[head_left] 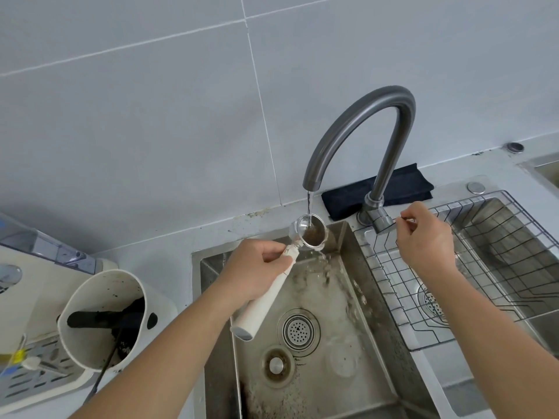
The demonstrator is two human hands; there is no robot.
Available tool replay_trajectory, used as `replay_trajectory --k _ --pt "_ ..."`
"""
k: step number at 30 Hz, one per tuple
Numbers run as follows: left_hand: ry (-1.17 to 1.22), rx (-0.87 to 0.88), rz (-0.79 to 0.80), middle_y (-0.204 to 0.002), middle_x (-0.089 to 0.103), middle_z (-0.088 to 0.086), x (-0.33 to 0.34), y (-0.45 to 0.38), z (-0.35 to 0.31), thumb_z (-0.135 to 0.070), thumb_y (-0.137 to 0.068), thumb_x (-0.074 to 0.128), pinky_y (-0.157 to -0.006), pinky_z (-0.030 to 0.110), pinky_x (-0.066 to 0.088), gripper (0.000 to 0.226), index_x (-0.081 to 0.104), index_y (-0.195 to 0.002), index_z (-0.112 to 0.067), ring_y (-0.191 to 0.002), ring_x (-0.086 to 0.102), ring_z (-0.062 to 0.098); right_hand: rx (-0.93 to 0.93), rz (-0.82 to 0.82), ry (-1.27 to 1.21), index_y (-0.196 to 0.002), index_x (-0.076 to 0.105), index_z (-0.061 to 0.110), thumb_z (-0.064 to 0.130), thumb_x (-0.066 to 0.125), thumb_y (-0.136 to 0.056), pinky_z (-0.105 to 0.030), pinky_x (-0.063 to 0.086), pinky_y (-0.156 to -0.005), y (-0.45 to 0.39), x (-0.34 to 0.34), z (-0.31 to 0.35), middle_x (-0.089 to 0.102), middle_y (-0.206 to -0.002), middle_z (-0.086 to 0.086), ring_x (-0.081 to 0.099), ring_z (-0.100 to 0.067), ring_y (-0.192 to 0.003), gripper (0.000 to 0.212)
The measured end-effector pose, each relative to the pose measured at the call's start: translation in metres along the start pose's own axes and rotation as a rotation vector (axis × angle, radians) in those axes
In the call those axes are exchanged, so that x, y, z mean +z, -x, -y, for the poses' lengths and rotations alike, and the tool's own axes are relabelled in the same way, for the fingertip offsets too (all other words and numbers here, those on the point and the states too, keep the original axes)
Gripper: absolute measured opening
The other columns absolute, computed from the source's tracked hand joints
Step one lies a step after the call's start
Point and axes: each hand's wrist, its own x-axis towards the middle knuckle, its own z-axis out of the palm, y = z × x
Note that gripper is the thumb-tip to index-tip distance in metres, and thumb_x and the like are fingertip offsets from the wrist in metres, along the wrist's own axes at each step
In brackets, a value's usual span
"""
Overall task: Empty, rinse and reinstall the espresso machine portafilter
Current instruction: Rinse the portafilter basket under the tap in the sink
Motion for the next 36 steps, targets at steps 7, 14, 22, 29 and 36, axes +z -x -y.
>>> replay_trajectory --k 7,14,22,29,36 --pt "-0.112 0.194 -0.082 -0.089 0.075 -0.017 -0.009 0.000 0.012 -0.026 -0.087 0.066 -0.072 0.010 0.047 0.022 0.073 -0.106 -0.034 -0.081 0.066 -0.009 -0.009 0.004 0.004 -0.089 0.053 0.014 0.019 0.054 -0.098 -0.036 0.051 -0.053 0.000 0.000 -0.001 0.064 -0.070 -0.010 0.062 -0.032 -0.060 0.011" --pt "0.072 0.178 -0.179 -0.091 0.072 -0.021 0.014 -0.005 0.023 -0.024 -0.088 0.066 -0.075 0.021 0.052 0.023 0.070 -0.110 -0.032 -0.081 0.067 -0.006 -0.006 0.009 0.001 -0.090 0.053 0.014 0.020 0.053 -0.098 -0.043 0.054 -0.056 0.001 -0.002 0.001 0.064 -0.071 -0.010 0.061 -0.034 -0.061 0.010" --pt "0.380 0.107 -0.212 -0.093 0.074 -0.013 0.050 -0.017 0.008 -0.011 -0.089 0.066 -0.072 0.025 0.057 0.025 0.069 -0.108 -0.028 -0.080 0.070 0.003 0.002 0.014 0.007 -0.089 0.053 0.014 0.019 0.053 -0.098 -0.043 0.053 -0.057 0.000 -0.003 0.001 0.065 -0.073 -0.011 0.061 -0.035 -0.062 0.010" --pt "0.570 0.021 -0.124 -0.079 0.076 -0.007 0.062 -0.016 -0.011 -0.009 -0.089 0.066 -0.068 0.030 0.059 0.018 0.072 -0.102 -0.019 -0.070 0.069 0.011 0.009 0.024 -0.001 -0.089 0.053 0.014 0.020 0.054 -0.098 -0.044 0.055 -0.057 0.000 -0.004 0.003 0.063 -0.073 -0.010 0.061 -0.035 -0.063 0.011" --pt "0.482 -0.108 -0.109 -0.084 0.075 0.004 0.056 -0.012 -0.015 -0.021 -0.081 0.073 -0.059 0.036 0.060 0.011 0.078 -0.090 -0.022 -0.062 0.066 0.017 0.009 0.020 -0.002 -0.091 0.054 0.013 0.020 0.054 -0.098 -0.046 0.057 -0.059 0.001 -0.005 0.004 0.065 -0.075 -0.010 0.062 -0.034 -0.065 0.010"
